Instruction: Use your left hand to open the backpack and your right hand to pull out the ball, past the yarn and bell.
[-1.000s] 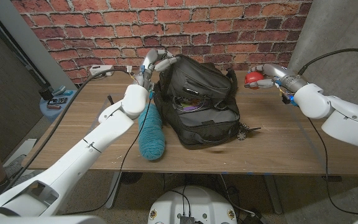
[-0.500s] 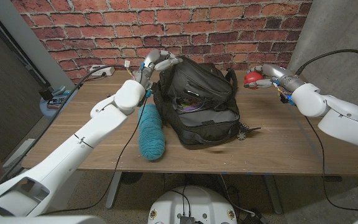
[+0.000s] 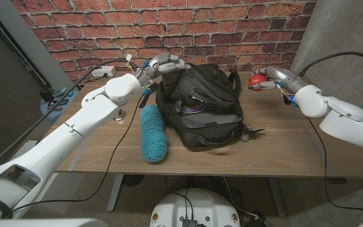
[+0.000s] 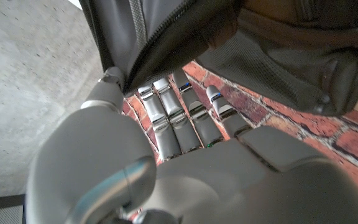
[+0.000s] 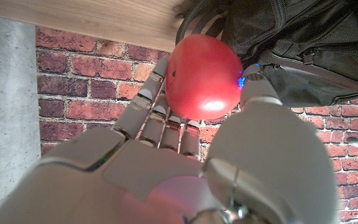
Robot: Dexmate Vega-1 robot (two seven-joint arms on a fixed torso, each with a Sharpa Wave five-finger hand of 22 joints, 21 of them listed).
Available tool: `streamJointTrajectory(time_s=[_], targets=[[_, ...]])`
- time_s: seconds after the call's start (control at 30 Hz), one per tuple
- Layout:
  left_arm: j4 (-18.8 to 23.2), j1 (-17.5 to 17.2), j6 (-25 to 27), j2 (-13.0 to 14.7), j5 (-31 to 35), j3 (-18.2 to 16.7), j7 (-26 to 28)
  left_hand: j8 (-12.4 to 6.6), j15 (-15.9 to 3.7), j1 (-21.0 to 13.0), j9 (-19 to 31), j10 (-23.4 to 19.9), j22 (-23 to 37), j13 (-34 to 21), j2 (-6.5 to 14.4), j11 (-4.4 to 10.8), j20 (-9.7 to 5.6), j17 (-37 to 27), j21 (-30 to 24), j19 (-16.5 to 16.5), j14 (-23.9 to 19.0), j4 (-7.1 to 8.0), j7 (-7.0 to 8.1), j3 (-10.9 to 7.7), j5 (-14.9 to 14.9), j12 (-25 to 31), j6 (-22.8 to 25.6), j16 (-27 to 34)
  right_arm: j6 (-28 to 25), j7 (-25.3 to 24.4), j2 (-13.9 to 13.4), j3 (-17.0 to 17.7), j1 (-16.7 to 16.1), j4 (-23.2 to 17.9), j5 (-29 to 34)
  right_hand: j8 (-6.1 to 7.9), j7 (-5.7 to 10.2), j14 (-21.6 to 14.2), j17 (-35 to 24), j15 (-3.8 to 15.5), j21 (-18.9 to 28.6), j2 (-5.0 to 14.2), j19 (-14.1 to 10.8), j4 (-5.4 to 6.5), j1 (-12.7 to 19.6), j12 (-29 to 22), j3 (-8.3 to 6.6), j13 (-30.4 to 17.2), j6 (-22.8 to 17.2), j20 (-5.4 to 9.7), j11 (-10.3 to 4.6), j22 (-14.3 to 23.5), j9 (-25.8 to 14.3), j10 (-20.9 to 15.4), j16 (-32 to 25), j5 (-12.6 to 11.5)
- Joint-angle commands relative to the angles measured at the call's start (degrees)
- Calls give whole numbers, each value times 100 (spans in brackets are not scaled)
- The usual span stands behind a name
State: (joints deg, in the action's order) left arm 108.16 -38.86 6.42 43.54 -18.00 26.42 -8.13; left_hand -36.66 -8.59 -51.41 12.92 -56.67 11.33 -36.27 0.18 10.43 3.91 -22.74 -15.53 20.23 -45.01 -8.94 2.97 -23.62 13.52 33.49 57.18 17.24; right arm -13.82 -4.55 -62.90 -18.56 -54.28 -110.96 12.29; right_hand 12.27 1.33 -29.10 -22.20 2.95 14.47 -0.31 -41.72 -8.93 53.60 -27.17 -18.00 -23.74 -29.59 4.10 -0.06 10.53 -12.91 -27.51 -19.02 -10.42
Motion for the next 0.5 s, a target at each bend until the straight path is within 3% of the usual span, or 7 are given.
streamJointTrajectory(time_s=[0.03, 0.23, 0.5], targets=[[-477, 553, -190, 247, -566, 281, -1327, 14, 82, -471, 52, 120, 33, -6, 553, -41, 65, -21, -3, -24, 51, 50, 8, -5, -11, -48, -101, -70, -16, -60, 82, -163, 142, 167, -8, -9, -11, -57, -17, 559, -9, 79, -61, -19, 62, -60, -32, -35, -69, 372, -68, 15, -26, -72, 43, -26], [-627, 754, -157, 304, -675, 400, -1745, 84, 226, -392, 79, 472, 39, 33, 609, -159, 164, -31, 41, -164, 266, 89, 4, -2, -14, -213, -367, -183, -34, -74, 100, -208, 168, 195, -22, -12, -14, -59, -21, 564, -10, 84, -63, -16, 69, -61, -37, -33, -68, 372, -77, 15, -27, -69, 55, -26], [-731, 917, -42, 391, -764, 489, -2092, 312, 413, -175, 72, 1098, 48, 7, 599, -294, 302, 2, 98, -353, 600, 149, -76, 63, -27, -436, -934, -376, -34, -72, 165, -295, 232, 276, -49, -15, -16, -62, -35, 562, -13, 81, -62, -7, 65, -57, -28, -27, -71, 370, -72, 15, -27, -57, 62, -21]])
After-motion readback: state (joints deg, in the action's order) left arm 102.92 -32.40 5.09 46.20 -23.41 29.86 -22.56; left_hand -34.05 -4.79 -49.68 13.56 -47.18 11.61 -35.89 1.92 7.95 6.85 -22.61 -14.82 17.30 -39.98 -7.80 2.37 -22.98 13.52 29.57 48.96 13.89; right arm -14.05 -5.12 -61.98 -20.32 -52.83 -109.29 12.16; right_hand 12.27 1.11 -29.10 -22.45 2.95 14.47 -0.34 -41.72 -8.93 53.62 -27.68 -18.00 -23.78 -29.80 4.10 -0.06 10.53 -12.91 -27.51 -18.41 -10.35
